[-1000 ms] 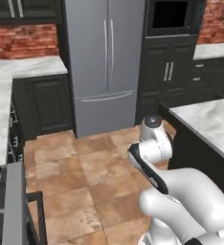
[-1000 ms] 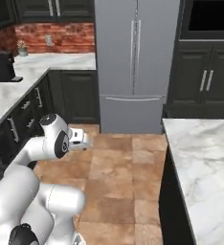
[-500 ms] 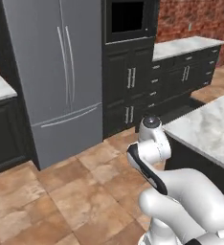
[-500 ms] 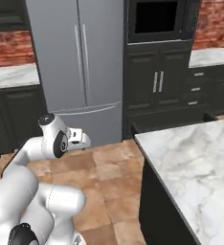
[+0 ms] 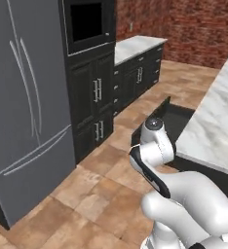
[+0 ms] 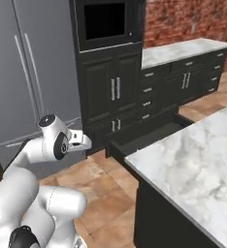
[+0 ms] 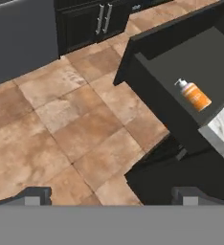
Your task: Restock the sink supplies by placing the sponge and soap dispenser on the counter and next to the sink. Make sure the soap dispenser is upright.
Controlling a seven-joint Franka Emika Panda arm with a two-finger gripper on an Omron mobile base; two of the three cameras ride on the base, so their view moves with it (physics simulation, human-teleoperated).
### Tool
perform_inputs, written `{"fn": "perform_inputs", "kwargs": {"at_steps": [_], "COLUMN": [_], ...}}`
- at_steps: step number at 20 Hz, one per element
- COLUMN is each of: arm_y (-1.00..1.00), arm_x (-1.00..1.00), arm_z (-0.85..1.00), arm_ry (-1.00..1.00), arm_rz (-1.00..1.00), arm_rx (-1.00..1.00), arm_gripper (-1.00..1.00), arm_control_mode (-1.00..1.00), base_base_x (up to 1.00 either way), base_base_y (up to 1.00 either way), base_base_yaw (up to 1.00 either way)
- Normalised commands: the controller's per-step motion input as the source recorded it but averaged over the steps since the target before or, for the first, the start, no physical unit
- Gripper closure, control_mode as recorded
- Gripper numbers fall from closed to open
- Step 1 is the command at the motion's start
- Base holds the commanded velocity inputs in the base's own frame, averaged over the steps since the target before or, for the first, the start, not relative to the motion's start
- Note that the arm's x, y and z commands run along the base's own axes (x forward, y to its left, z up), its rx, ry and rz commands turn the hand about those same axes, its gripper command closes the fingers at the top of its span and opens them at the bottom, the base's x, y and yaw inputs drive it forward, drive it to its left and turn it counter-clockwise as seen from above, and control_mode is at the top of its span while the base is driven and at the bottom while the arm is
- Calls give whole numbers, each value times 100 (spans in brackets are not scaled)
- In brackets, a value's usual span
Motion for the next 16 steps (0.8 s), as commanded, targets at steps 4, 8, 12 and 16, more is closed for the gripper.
{"fn": "perform_inputs", "kwargs": {"at_steps": [4,8,12,16], "arm_y": [0,0,0,0], "arm_x": [0,0,0,0], "arm_z": [0,0,0,0], "arm_ry": [0,0,0,0], "arm_rz": [0,0,0,0], "arm_rx": [0,0,0,0], "arm_gripper": [-100,-100,-100,-100], "arm_control_mode": [100,100,100,100], "base_base_x": [64,33,38,55], "base_base_y": [61,53,68,82], "base_base_yaw": [-58,-60,-64,-63]}}
